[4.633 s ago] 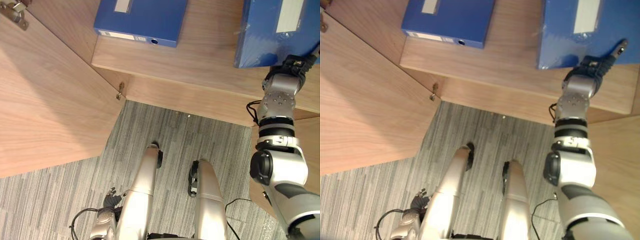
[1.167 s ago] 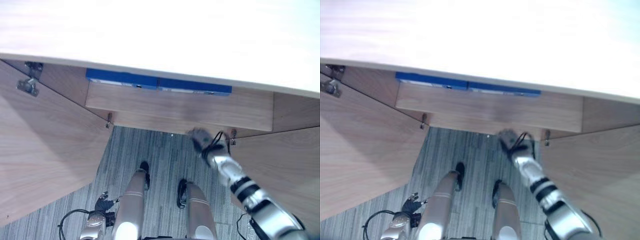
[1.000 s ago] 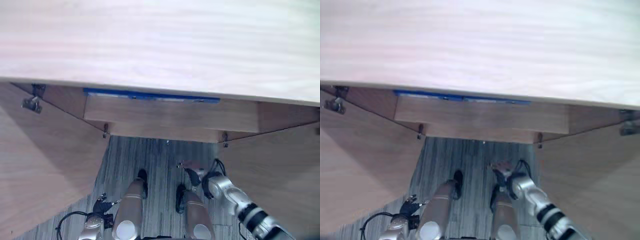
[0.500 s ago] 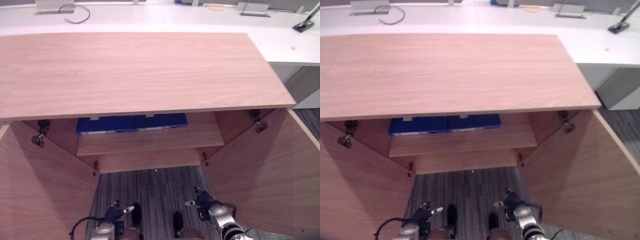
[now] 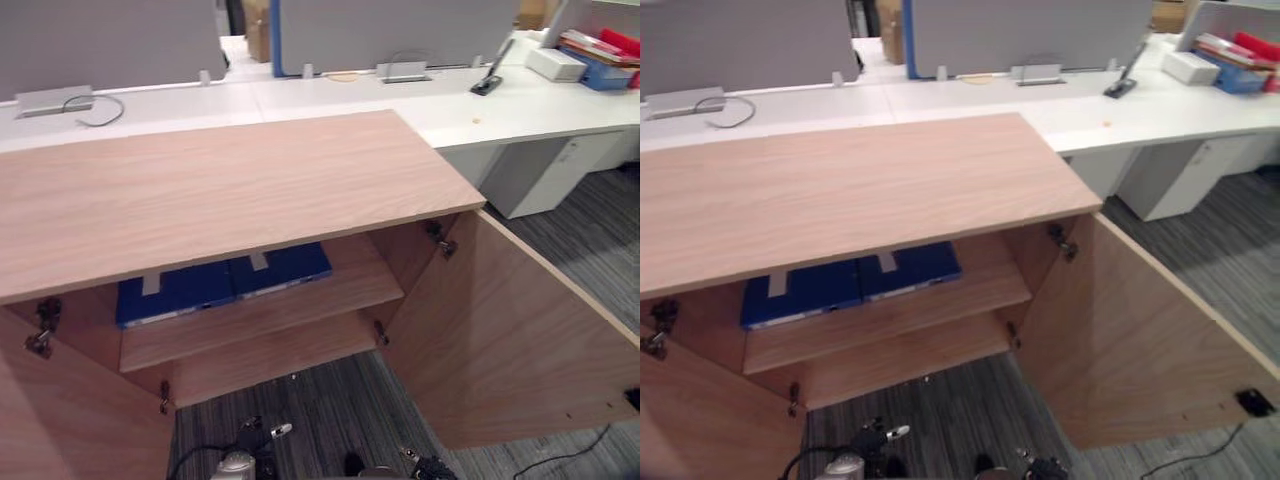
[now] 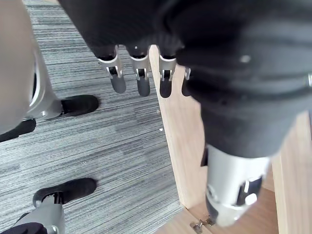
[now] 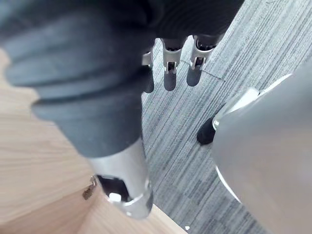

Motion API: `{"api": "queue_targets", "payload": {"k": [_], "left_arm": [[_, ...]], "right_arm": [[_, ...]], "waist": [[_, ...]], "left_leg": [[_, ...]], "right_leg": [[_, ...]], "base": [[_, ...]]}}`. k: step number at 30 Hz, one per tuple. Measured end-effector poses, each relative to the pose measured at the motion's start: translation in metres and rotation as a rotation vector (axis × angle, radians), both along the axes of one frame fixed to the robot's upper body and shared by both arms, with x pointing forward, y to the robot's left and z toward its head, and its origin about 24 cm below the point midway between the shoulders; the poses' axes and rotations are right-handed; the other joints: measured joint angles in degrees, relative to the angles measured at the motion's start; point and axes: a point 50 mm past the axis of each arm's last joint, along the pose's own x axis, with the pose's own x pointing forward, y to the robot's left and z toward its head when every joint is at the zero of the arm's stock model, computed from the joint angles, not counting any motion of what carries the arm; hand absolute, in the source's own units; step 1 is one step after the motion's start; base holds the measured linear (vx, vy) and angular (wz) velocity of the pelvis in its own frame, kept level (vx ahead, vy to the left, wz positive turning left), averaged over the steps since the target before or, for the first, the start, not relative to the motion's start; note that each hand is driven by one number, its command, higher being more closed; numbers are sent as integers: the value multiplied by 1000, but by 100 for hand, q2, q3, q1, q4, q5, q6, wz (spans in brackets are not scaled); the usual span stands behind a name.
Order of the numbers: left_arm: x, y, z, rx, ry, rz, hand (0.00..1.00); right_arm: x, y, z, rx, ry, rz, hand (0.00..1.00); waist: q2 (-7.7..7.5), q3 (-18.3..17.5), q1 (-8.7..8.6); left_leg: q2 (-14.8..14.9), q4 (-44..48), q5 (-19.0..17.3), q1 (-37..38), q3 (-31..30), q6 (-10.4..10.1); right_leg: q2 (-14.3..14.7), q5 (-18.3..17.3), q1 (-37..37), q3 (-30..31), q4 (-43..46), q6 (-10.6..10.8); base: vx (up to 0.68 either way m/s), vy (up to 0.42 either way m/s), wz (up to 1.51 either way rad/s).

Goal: Walk over to the cabinet, pick up the folder, carry it to the office cabinet, place the folder inside the office cabinet, then close the office cabinet door

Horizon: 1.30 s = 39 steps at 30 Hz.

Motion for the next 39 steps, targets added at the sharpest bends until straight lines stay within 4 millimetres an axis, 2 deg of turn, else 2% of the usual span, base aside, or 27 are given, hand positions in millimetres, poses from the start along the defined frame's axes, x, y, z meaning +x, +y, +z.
{"api": "queue_targets", "payload": {"k": [2,6,9,10,16,19,20,21,22,23,24,25,26,27,28,30,31,35,36,39], "left_arm": [[-1,5,0,3,0,44,0],[-2,9,0,4,2,78,0],[-2,12,0,2,4,116,0],[-4,15,-1,-1,7,150,0],[-8,16,-2,-28,17,233,0],[-8,19,-1,-33,8,273,0],[-7,21,0,-32,-1,288,0],[-5,23,0,-32,-10,301,0],[-3,22,2,-34,-25,306,0],[-1,21,2,-38,-32,308,0],[-3,20,2,-41,-26,309,0],[-9,21,0,-39,-12,328,0],[-13,23,-1,-35,-5,342,0],[-16,23,-1,-31,0,353,0],[-14,22,-1,-35,-3,356,0],[-11,22,-1,-41,-8,360,0],[-12,24,-1,-40,-9,380,0],[-27,26,-4,-28,29,396,0],[-29,26,-5,-29,32,397,0],[-31,27,-6,-34,40,412,0]], "right_arm": [[-2,-1,0,2,2,-24,0],[-8,-3,-1,0,15,-40,0],[-11,-4,-2,4,21,-70,0],[-14,-5,-2,11,26,-106,0],[-20,-10,-3,11,31,-154,0],[-17,-13,-2,16,10,-176,0],[-17,-13,-2,15,8,-175,0],[-15,-14,-1,12,1,-174,0],[-12,-17,0,2,-7,-167,0],[-10,-20,1,-8,-16,-162,0],[-2,-30,4,-39,-39,-145,0],[3,-33,6,-54,-46,-110,0],[5,-32,6,-57,-49,-90,0],[7,-31,7,-58,-53,-67,0],[13,-29,8,-58,-65,-37,0],[20,-26,9,-54,-81,-28,0],[24,-25,10,-49,-88,-25,0],[24,-19,9,-37,-87,-3,0],[24,-19,9,-37,-86,-3,0],[23,-18,8,-34,-80,-5,0]], "waist": [[3,21,18],[21,36,31],[39,29,38],[52,28,69],[188,-17,105],[256,43,154],[277,58,176],[333,83,221],[396,117,273],[453,149,313],[687,160,431],[782,151,441],[801,132,439],[814,73,434],[811,66,414],[797,102,401],[772,108,483],[723,-46,446],[733,-60,447],[717,-59,434]], "left_leg": [[43,0,-62,152,185,-51],[182,3,-96,235,339,-181],[374,27,-117,252,442,-309],[501,29,-146,332,545,-375],[692,35,-295,628,664,-569],[868,576,-643,575,779,-640],[1000,1182,-947,394,728,-603],[1215,2130,-1330,61,494,-423],[1339,3045,-1596,-348,-53,-142],[1351,3427,-1748,-551,-474,-41],[1252,3941,-2157,-803,-1491,1],[1116,3941,-2346,-800,-1994,4],[1034,3890,-2431,-762,-2307,23],[848,3558,-2515,-607,-2851,-51],[719,3216,-2567,-521,-3118,-135],[586,2991,-2592,-504,-2988,-206],[473,2907,-2552,-430,-2735,-155],[146,2326,-2291,-104,-2300,25],[104,2191,-2227,-49,-2238,35],[120,2073,-2191,19,-2187,11]], "right_leg": [[-264,4,13,-839,121,-34],[-306,22,16,-1408,149,-60],[-111,86,56,-1441,-18,-108],[39,207,196,-1390,-244,-101],[277,318,652,-1344,-728,-137],[351,341,737,-1298,-761,-172],[384,349,757,-1216,-752,-188],[441,342,762,-1056,-716,-206],[500,310,745,-839,-611,-255],[524,298,700,-703,-569,-270],[701,298,530,-349,-466,-268],[802,295,431,-143,-385,-266],[838,295,374,-35,-350,-262],[848,303,250,109,-313,-231],[809,334,89,203,-275,-150],[662,396,-106,297,-186,-58],[552,412,-203,377,-68,-34],[209,465,-275,549,-123,46],[169,515,-302,549,-155,126],[193,533,-353,549,-154,152]], "base": [[3,29,-52],[54,-11,-27],[75,-67,-21],[90,-75,-29],[106,-63,-17],[68,-42,-25],[39,-70,-53],[40,-76,-75],[34,-37,-79],[-15,58,-119],[-42,168,-129],[-52,214,-130],[-38,243,-91],[-38,217,-66],[-56,240,-50],[-74,206,-42],[-80,222,-73],[-15,176,-47],[34,73,-25],[40,29,-16]]}}
